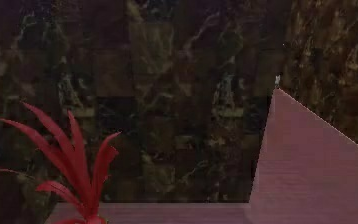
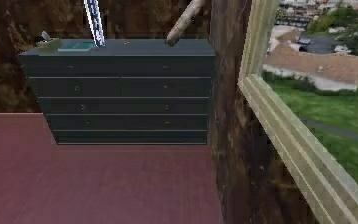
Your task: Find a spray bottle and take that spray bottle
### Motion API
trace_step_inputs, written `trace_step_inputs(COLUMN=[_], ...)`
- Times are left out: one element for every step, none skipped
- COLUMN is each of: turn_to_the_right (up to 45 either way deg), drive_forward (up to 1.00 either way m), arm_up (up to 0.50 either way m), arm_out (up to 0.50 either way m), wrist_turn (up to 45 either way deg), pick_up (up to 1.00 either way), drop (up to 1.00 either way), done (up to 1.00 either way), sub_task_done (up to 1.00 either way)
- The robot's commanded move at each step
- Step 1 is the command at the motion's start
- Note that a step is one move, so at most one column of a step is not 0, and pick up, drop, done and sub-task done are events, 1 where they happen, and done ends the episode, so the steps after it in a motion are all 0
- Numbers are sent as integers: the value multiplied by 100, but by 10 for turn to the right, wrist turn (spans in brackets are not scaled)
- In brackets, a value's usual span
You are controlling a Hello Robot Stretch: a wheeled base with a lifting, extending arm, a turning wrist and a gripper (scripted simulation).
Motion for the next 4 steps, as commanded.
trace_step_inputs(turn_to_the_right=[0, 450, 60, 0], drive_forward=[10, 0, 0, 100], arm_up=[0, 0, 0, 0], arm_out=[0, 0, 0, 0], wrist_turn=[0, 0, 0, 0], pick_up=[0, 0, 0, 0], drop=[0, 0, 0, 0], done=[0, 0, 0, 0], sub_task_done=[0, 0, 0, 0])
